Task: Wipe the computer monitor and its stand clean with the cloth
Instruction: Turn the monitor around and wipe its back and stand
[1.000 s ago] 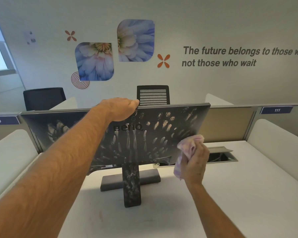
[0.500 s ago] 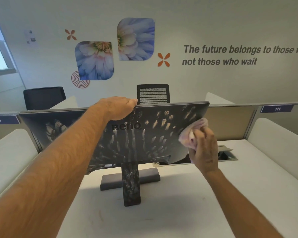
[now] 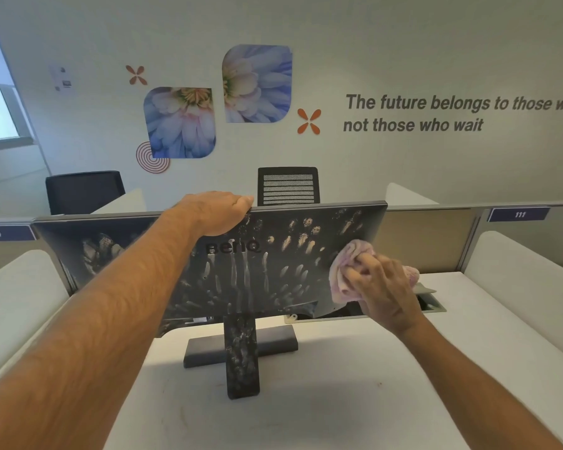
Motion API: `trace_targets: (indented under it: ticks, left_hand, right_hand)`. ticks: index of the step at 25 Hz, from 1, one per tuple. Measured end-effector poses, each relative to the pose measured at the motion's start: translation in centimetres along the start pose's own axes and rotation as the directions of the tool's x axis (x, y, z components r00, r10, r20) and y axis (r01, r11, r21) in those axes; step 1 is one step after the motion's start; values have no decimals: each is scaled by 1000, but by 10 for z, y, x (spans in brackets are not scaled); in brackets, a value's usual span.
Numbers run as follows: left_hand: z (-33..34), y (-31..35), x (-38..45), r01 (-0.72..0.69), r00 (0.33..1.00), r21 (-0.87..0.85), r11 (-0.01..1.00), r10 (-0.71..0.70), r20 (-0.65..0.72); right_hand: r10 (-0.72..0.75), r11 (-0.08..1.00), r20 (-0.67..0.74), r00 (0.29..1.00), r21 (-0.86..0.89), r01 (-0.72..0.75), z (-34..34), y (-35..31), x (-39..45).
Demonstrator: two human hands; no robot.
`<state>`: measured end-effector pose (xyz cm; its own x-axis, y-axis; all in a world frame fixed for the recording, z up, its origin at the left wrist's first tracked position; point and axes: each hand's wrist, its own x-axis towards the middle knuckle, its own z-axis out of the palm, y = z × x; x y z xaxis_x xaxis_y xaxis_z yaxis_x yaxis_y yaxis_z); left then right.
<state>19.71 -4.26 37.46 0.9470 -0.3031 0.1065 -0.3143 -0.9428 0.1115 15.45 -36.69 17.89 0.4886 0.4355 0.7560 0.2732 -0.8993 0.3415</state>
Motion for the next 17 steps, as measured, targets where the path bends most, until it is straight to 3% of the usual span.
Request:
trace_targets:
  ticks: [2,4,6,7,8,10,12,13,15,16,17]
  left_hand:
    - [0,0,0,1,1000,1,1000,-1,2]
    - [1,0,0,2,1000,-1,1000,-2,-2]
    - [1,-1,1,4,1000,0,1000,-4,-6]
    - [1,-2,2,5,1000,0,1000,-5,-6]
    - [1,-2,2,5,1000,-1,1000,-5,-4]
    - [2,-2,1,7,1000,-7,1000,-7,-2]
    - [1,-1,1,9,1000,-17,1000,-9,-2]
    - [1,-1,1,9,1000,-20,1000,-9,-2]
    - [1,-1,1,6,1000,-17,1000,-6,-7]
    - [1,-2,1,5,1000,-16,1000,-6,-11]
    - [1,-2,1,7,1000,-15,1000,-7,-13]
  right_hand:
    - [-47,999,19,999,-14,47,-7,10,2]
    - [102,994,-118,988,48,-96,-13,18,20]
    - [285,953,-250,925,175,-247,-20,21,39]
    - [293,951,-277,915,179,-251,-22,20,44]
    - [221,973,-267,938,127,-193,-22,19,45]
    - [-71,997,-122,990,15,73,-22,19,36]
    - [-191,982,-55,980,-10,190,-30,28,37]
    - [-147,989,-92,985,-6,147,-34,32,43]
    - [76,995,-226,971,84,-58,-42,32,58]
    - [124,989,-258,958,110,-98,-44,29,64]
    - [78,995,-264,961,74,-60,-43,26,67]
